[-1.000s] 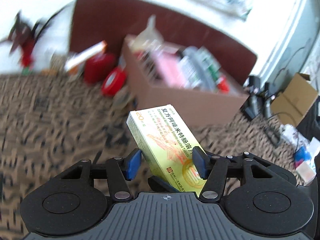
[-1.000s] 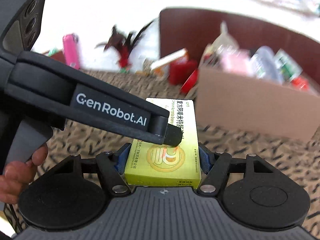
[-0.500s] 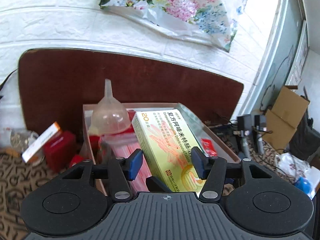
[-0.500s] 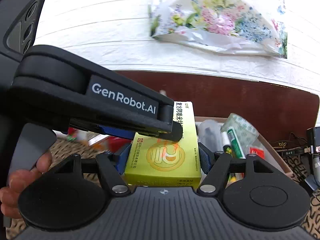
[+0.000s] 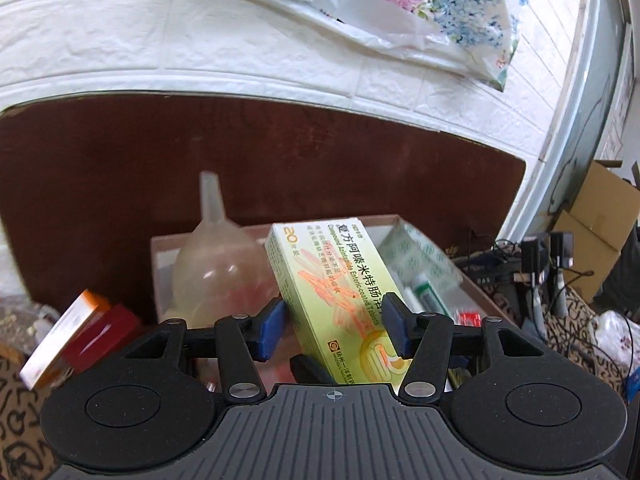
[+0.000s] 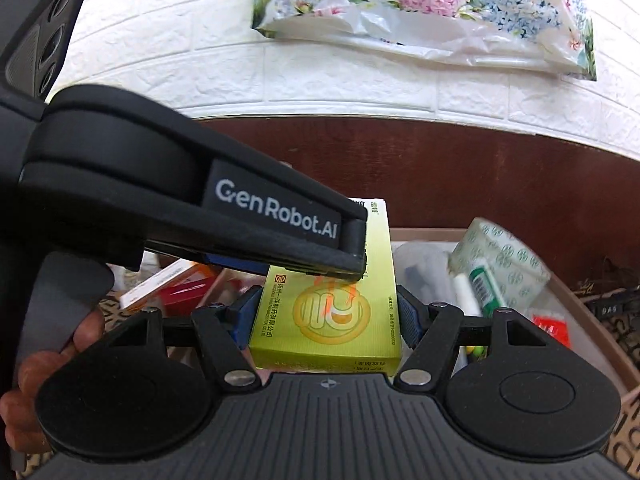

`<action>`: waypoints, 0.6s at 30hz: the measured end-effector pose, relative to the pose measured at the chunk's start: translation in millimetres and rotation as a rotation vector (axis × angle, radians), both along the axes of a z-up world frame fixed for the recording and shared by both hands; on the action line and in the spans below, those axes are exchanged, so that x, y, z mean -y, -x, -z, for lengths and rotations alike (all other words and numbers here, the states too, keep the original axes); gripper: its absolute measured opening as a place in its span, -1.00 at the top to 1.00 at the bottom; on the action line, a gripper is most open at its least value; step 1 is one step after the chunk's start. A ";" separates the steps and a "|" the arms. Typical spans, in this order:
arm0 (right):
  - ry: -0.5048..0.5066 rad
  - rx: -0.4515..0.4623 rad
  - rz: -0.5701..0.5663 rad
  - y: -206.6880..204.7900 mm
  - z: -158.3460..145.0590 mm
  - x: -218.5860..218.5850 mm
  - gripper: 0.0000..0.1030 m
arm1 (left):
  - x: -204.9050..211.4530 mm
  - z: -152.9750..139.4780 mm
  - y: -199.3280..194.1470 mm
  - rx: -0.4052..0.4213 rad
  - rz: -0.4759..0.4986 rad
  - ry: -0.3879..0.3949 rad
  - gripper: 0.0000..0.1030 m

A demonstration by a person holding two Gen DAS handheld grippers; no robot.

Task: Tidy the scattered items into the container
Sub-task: 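Lift the medicine box with the left gripper and carry it over the box, then lower the medicine box into the box and open the left gripper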

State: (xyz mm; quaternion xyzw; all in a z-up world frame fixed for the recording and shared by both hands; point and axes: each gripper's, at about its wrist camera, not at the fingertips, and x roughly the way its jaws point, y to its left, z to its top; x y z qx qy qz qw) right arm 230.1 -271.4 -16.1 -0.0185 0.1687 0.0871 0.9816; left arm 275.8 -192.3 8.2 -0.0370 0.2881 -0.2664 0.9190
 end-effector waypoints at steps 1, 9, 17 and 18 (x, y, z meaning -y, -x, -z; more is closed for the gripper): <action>0.008 -0.007 0.004 -7.1 -1.4 2.1 -0.41 | 2.9 -0.5 -5.1 0.006 0.000 0.004 -0.07; 0.098 -0.006 -0.010 -44.3 -7.1 8.7 -0.58 | -2.2 -0.7 -26.9 0.019 -0.048 -0.030 -0.40; 0.023 0.030 0.001 -5.5 1.4 25.5 -0.40 | -2.8 1.1 -20.8 0.031 -0.041 -0.053 -0.30; 0.020 0.028 -0.004 -3.9 1.7 25.6 -0.10 | -0.9 1.7 -20.3 0.034 -0.036 -0.057 -0.30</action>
